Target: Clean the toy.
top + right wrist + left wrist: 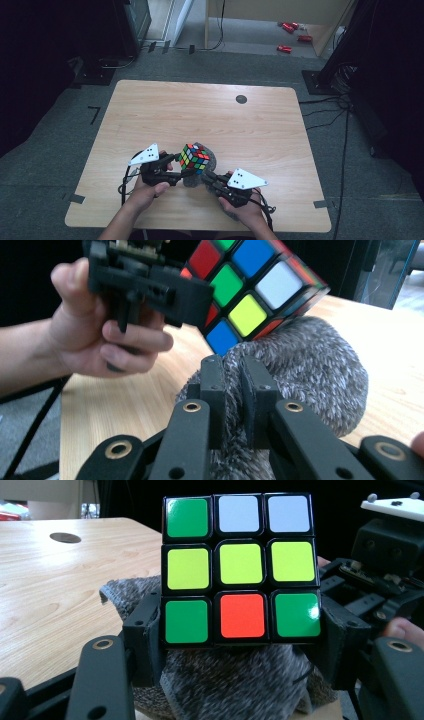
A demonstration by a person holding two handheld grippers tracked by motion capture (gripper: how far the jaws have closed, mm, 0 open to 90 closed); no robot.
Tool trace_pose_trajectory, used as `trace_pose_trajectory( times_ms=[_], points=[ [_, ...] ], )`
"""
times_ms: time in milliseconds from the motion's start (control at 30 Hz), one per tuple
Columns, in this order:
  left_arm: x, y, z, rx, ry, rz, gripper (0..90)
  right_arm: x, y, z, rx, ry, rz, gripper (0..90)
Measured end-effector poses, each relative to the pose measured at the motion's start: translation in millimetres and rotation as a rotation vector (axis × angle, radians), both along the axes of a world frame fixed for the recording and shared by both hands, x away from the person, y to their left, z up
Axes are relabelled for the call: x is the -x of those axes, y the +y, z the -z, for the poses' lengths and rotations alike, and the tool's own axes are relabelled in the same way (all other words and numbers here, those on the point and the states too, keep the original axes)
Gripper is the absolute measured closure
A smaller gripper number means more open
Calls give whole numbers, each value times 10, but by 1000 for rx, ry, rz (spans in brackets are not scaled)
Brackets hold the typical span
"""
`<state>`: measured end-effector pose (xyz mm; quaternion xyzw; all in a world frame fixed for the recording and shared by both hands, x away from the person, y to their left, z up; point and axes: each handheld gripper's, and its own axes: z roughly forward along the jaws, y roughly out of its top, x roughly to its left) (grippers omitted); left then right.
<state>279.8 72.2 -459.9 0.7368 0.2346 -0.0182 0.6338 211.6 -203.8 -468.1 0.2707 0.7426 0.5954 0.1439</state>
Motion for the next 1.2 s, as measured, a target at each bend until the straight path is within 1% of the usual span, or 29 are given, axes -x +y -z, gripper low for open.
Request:
trace_pose_trajectory(
  times_ms=[33, 133, 167, 233, 267, 367, 433, 467, 533, 633, 667, 733, 833, 900, 967, 1000, 1100, 1133, 1200],
  points=[
    [0, 2, 0, 0, 0, 4, 348, -7, -23, -22, -15, -2, 8, 825],
    [16, -30, 13, -19, -7, 16, 348, -50, -159, -78, -92, -3, 57, 826],
    [20, -42, 16, -24, -11, 17, 348, -59, -190, -82, -104, -2, 70, 826],
    [17, -48, 15, -19, -8, 18, 348, -58, -195, -65, -98, -9, 65, 827],
    [14, -41, 12, -14, -6, 17, 348, -54, -178, -49, -88, -7, 49, 827],
    [2, -4, 2, 0, 1, 8, 348, -42, -85, 9, -64, 21, -21, 825],
    [-1, 4, 3, 0, 0, 4, 348, -32, -38, 27, -46, 22, -42, 825],
    [0, 5, 3, 1, -1, 3, 348, -27, -27, 21, -39, 17, -40, 825],
    [2, 1, 2, 2, -3, 1, 348, -33, -68, -17, -54, 7, -22, 825],
    [7, -17, 13, -9, -3, 6, 348, -62, -186, -76, -125, 7, 17, 826],
    [7, -23, 14, -7, -3, 5, 348, -65, -202, -79, -139, 12, 22, 825],
    [7, -23, 14, -8, -3, 2, 348, -54, -175, -62, -123, 15, 11, 825],
    [-3, 2, 7, -5, -1, -7, 348, -36, -67, -3, -90, 33, -31, 824],
    [-4, 14, 3, 1, 0, -10, 349, -27, -11, 21, -68, 37, -48, 823],
    [-3, 13, 4, 3, 0, -9, 348, -29, -19, 2, -65, 26, -41, 823],
    [0, 6, 5, 3, 0, -6, 348, -33, -51, -20, -76, 22, -27, 823],
    [16, -27, 18, -22, -12, 3, 348, -65, -189, -86, -141, 16, 37, 823],
    [20, -38, 20, -22, -11, 3, 348, -71, -220, -95, -162, 21, 51, 823],
    [17, -37, 16, -19, -12, 2, 348, -68, -223, -86, -164, 20, 47, 823]
  ],
)
